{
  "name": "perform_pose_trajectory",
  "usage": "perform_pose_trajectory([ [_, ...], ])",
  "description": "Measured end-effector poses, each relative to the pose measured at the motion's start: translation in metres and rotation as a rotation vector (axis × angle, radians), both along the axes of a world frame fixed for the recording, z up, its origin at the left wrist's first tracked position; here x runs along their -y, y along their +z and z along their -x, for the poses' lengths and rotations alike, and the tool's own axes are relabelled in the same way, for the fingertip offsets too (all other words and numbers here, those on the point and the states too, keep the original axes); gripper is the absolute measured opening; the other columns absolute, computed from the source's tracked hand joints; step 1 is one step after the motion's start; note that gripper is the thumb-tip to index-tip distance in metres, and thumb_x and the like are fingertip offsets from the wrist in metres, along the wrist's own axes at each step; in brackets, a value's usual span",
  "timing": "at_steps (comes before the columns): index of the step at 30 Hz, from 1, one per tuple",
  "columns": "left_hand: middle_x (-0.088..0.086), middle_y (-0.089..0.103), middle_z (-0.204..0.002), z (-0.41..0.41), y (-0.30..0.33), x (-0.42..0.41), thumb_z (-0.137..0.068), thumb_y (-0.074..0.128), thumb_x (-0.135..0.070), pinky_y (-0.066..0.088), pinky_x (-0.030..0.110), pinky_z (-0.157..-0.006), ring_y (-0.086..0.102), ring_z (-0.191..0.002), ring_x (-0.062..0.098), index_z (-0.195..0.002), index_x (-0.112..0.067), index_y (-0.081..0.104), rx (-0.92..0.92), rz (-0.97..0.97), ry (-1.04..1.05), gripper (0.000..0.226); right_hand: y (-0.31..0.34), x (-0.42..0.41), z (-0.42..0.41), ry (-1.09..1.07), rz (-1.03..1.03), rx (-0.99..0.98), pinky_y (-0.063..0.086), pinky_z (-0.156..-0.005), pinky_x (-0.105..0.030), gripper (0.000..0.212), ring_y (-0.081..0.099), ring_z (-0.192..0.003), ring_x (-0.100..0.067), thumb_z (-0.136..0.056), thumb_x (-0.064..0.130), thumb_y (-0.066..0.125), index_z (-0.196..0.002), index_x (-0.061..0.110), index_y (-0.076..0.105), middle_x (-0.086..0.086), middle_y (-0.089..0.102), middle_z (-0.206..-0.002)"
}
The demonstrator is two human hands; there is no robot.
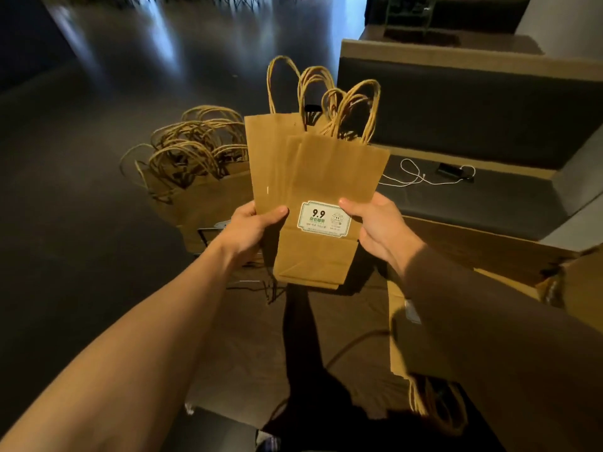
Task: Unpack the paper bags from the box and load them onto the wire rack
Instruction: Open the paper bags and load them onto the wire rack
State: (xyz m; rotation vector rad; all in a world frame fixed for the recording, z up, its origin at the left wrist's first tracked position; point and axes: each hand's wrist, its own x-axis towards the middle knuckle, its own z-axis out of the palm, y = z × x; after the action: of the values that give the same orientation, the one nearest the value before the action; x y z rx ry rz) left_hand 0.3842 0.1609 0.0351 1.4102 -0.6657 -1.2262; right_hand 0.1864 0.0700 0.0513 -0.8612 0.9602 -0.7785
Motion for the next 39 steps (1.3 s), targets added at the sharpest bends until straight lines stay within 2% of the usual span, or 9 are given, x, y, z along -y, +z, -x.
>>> perform_pose_trajectory([
  [4,0.008,0.074,-0.106,-0.037,0.008,-0.011,-0.094,0.063,-0.01,0.059,0.037,-0.081,0.071,-0.099,0.025,-0.114,-0.013,0.066,0.106,-0.013,0.004,0.02,0.01,-0.007,-0.035,0.023,0.04,-0.073,0.057,-0.088,-0.045,0.016,0.071,-0.095,-0.025,-0.088,0.0,0.066,-0.1,0.011,0.062,-0.008,0.074,-0.099],
  [10,0.008,0.075,-0.108,-0.09,0.001,-0.027,-0.093,0.067,-0.016,0.055,0.055,-0.093,0.07,-0.104,0.03,-0.107,-0.015,0.07,0.184,-0.008,0.07,0.014,0.005,-0.016,-0.089,0.05,0.183,-0.209,0.059,-0.084,-0.038,0.018,0.074,-0.088,-0.02,-0.083,0.007,0.074,-0.1,0.009,0.068,-0.006,0.075,-0.094],
  [14,0.008,0.074,-0.109,-0.111,-0.004,-0.031,-0.094,0.065,-0.013,0.057,0.05,-0.091,0.07,-0.104,0.027,-0.105,-0.015,0.069,0.217,-0.018,0.095,0.012,0.001,-0.026,-0.113,0.052,0.248,-0.238,0.058,-0.074,-0.028,0.012,0.073,-0.086,-0.015,-0.087,0.009,0.07,-0.097,0.015,0.068,-0.002,0.074,-0.094],
  [19,-0.006,0.071,-0.104,-0.13,-0.015,-0.036,-0.098,0.06,-0.016,0.054,0.026,-0.081,0.067,-0.096,0.009,-0.11,-0.019,0.066,0.322,-0.035,0.043,0.014,-0.011,-0.031,-0.135,0.067,0.336,-0.306,0.052,-0.096,-0.036,0.023,0.067,-0.102,-0.018,-0.088,0.004,0.068,-0.109,0.012,0.069,0.001,0.072,-0.102],
  [23,-0.007,0.066,-0.109,-0.147,-0.043,-0.039,-0.093,0.069,-0.022,0.053,0.037,-0.096,0.064,-0.104,0.015,-0.12,-0.021,0.056,0.406,-0.132,0.061,0.03,-0.035,-0.034,-0.15,0.062,0.292,-0.359,0.052,-0.097,-0.042,0.028,0.067,-0.101,-0.018,-0.088,0.008,0.07,-0.115,0.008,0.066,-0.002,0.071,-0.107],
  [26,-0.007,0.058,-0.117,-0.157,-0.061,-0.045,-0.084,0.079,-0.029,0.046,0.036,-0.103,0.055,-0.111,0.014,-0.129,-0.022,0.047,0.461,-0.222,0.153,0.056,-0.055,-0.034,-0.159,0.072,0.187,-0.378,0.049,-0.099,-0.036,0.054,0.056,-0.115,-0.017,-0.087,0.002,0.069,-0.136,0.01,0.05,-0.003,0.056,-0.131],
  [29,-0.008,0.057,-0.118,-0.162,-0.072,-0.051,-0.088,0.074,-0.027,0.043,0.035,-0.101,0.053,-0.109,0.011,-0.137,-0.02,0.048,0.474,-0.229,0.192,0.056,-0.075,-0.032,-0.166,0.035,0.109,-0.437,0.049,-0.094,-0.033,0.044,0.06,-0.108,-0.026,-0.086,0.002,0.07,-0.128,0.005,0.057,-0.018,0.06,-0.127],
  [32,-0.007,0.058,-0.115,-0.167,-0.078,-0.053,-0.092,0.07,-0.024,0.043,0.029,-0.095,0.055,-0.108,0.013,-0.135,-0.017,0.051,0.488,-0.216,0.221,0.047,-0.088,-0.033,-0.173,-0.02,0.11,-0.555,0.045,-0.082,-0.027,0.038,0.059,-0.096,-0.021,-0.087,0.008,0.071,-0.123,0.005,0.06,-0.012,0.066,-0.111],
  [39,-0.007,0.06,-0.113,-0.175,-0.083,-0.057,-0.089,0.073,-0.019,0.044,0.025,-0.088,0.057,-0.105,0.012,-0.133,-0.019,0.048,0.412,-0.184,0.288,0.051,-0.105,-0.035,-0.184,-0.037,0.08,-0.858,0.05,-0.096,-0.04,0.041,0.057,-0.11,-0.028,-0.084,0.026,0.074,-0.119,0.013,0.057,-0.012,0.058,-0.121],
])
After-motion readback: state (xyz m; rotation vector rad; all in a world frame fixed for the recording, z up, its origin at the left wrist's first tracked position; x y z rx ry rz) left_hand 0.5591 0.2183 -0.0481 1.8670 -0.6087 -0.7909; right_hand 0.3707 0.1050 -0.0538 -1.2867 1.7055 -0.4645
